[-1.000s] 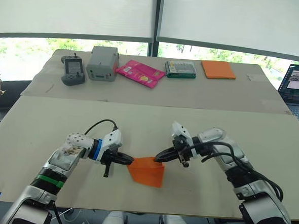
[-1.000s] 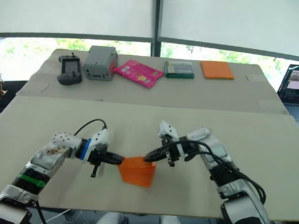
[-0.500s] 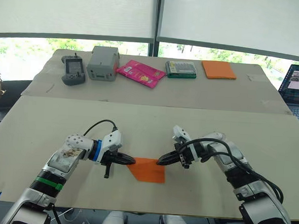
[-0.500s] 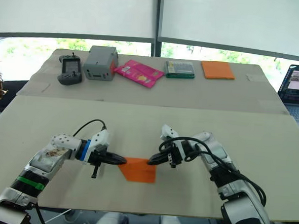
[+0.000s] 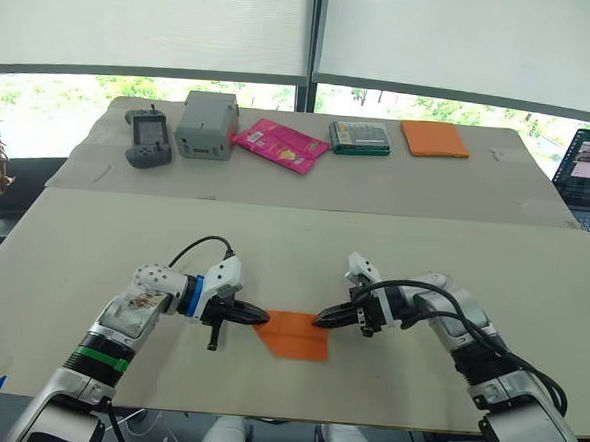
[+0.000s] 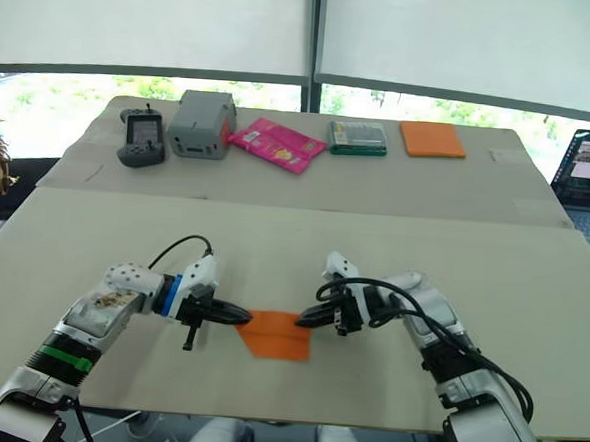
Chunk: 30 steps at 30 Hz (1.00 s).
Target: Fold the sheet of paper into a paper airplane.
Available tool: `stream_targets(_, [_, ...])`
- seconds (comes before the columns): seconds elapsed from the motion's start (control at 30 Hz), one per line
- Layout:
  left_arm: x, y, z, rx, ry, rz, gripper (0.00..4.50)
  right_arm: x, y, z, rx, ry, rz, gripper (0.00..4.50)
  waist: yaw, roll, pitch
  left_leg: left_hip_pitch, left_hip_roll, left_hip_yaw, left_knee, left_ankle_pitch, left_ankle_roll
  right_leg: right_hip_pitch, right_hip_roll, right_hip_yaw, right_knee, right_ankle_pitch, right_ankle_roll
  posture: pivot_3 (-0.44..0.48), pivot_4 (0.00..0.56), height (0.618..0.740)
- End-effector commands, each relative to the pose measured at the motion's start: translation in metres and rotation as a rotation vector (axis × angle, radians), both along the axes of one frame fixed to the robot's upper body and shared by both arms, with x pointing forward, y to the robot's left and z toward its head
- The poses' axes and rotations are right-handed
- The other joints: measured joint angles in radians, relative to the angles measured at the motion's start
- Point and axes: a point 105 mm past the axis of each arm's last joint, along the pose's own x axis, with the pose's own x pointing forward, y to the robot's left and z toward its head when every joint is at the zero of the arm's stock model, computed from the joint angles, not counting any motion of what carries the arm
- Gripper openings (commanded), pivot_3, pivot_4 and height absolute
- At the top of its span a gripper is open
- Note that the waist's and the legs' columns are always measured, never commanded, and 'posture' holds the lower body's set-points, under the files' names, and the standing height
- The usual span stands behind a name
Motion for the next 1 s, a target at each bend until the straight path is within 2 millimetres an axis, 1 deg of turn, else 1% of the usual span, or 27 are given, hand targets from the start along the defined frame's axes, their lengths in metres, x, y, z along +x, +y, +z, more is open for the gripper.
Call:
stream_targets(0.03, [-0.001,0.002,-0.005,0.025,0.003,-0.001,0.00,0.006,0.000,0.007,0.014,-0.007,-0.004,0.04,-0.001,0.000,0.000,0.000,0.000,0.000,0.000,0.000,0.000,0.000,0.000,0.000,0.000,0.000,0.000,0.000,0.150,0.740])
stream_targets(0.1, [-0.001,0.002,-0.006,0.027,0.002,0.000,0.00,0.006,0.001,0.005,0.001,-0.005,0.016,0.04,-0.001,0.000,0.000,0.000,0.000,0.000,0.000,0.000,0.000,0.000,0.000,0.000,0.000,0.000,0.000,0.000,0.150,0.740])
stream_targets(0.27, [0.000,0.002,-0.003,0.021,-0.008,0.010,0.00,0.004,0.000,-0.010,-0.064,0.023,0.032,0.04,-0.002,0.000,0.000,0.001,0.000,0.000,0.000,0.000,0.000,0.000,0.000,0.000,0.000,0.000,0.000,0.000,0.150,0.740])
stream_targets(0.43, [0.003,0.002,0.004,-0.021,-0.027,0.046,0.00,0.007,0.001,-0.017,-0.086,0.024,0.024,0.04,-0.004,0.000,0.000,0.003,0.000,0.000,0.000,0.000,0.000,0.002,0.000,0.000,0.000,0.000,0.000,0.000,0.150,0.740])
stream_targets(0.53, [0.009,0.001,0.020,-0.110,-0.042,0.087,0.00,0.009,0.001,-0.019,-0.095,0.021,0.018,0.04,-0.007,0.000,0.000,0.004,0.001,0.000,0.000,0.000,0.000,0.002,0.000,0.000,0.001,0.000,0.000,0.000,0.150,0.740])
stream_targets(0.57, [0.013,-0.001,0.031,-0.182,-0.048,0.113,0.00,0.009,0.001,-0.020,-0.098,0.023,0.017,0.04,-0.007,0.000,0.000,0.003,0.001,0.000,0.000,0.000,0.000,0.002,0.001,0.000,0.001,0.000,0.000,0.000,0.150,0.740])
stream_targets(0.63, [0.016,-0.003,0.046,-0.272,-0.049,0.136,0.00,0.009,0.001,-0.020,-0.101,0.025,0.017,0.04,-0.008,-0.001,0.000,0.003,0.001,0.000,0.000,0.000,0.000,0.002,0.001,0.000,0.001,0.000,0.000,0.000,0.150,0.740])
stream_targets(0.67, [0.014,-0.005,0.051,-0.305,-0.041,0.131,0.00,0.009,0.001,-0.021,-0.102,0.026,0.018,0.04,-0.008,-0.001,-0.001,0.003,0.002,0.000,0.000,0.000,0.000,0.002,0.001,0.000,0.001,0.000,0.000,0.000,0.150,0.740])
stream_targets(0.73, [0.008,-0.009,0.056,-0.322,-0.028,0.102,0.00,0.009,0.000,-0.021,-0.103,0.026,0.019,0.04,-0.011,-0.001,-0.001,0.003,0.002,0.000,0.000,0.000,0.000,0.002,0.001,0.000,0.001,0.000,0.000,0.000,0.150,0.740])
stream_targets(0.8, [-0.004,-0.015,0.048,-0.257,-0.043,0.036,0.00,0.009,0.000,-0.022,-0.104,0.022,0.016,0.04,-0.012,-0.001,-0.001,0.004,0.002,0.000,0.000,0.000,0.000,0.002,0.001,0.000,0.001,0.000,0.000,0.000,0.150,0.740])
stream_targets(0.87, [-0.011,-0.021,0.040,-0.206,-0.055,0.005,0.00,0.010,-0.002,-0.023,-0.108,0.017,0.012,0.04,-0.012,-0.001,-0.001,0.004,0.002,0.000,0.000,0.000,0.000,0.003,0.001,0.001,0.001,0.000,0.000,0.000,0.150,0.740])
stream_targets(0.9, [-0.012,-0.022,0.037,-0.190,-0.060,0.001,0.00,0.010,-0.002,-0.023,-0.108,0.016,0.011,0.04,-0.011,-0.001,-0.001,0.005,0.002,0.000,0.000,0.000,0.000,0.003,0.000,0.001,0.001,0.000,0.000,0.000,0.150,0.740])
stream_targets(0.97, [-0.010,-0.022,0.024,-0.115,-0.123,0.001,0.00,0.010,-0.002,-0.023,-0.104,0.007,0.008,0.04,-0.011,-0.001,-0.001,0.005,0.002,0.000,0.000,0.000,0.000,0.004,0.000,0.001,0.001,0.000,0.000,0.000,0.150,0.740])
stream_targets(1.0, [-0.005,-0.021,0.020,-0.085,-0.160,0.016,0.00,0.011,-0.002,-0.022,-0.098,0.001,0.007,0.04,-0.011,-0.001,-0.001,0.005,0.002,0.000,0.000,0.000,0.000,0.004,0.001,0.001,0.001,0.000,0.000,0.000,0.150,0.740])
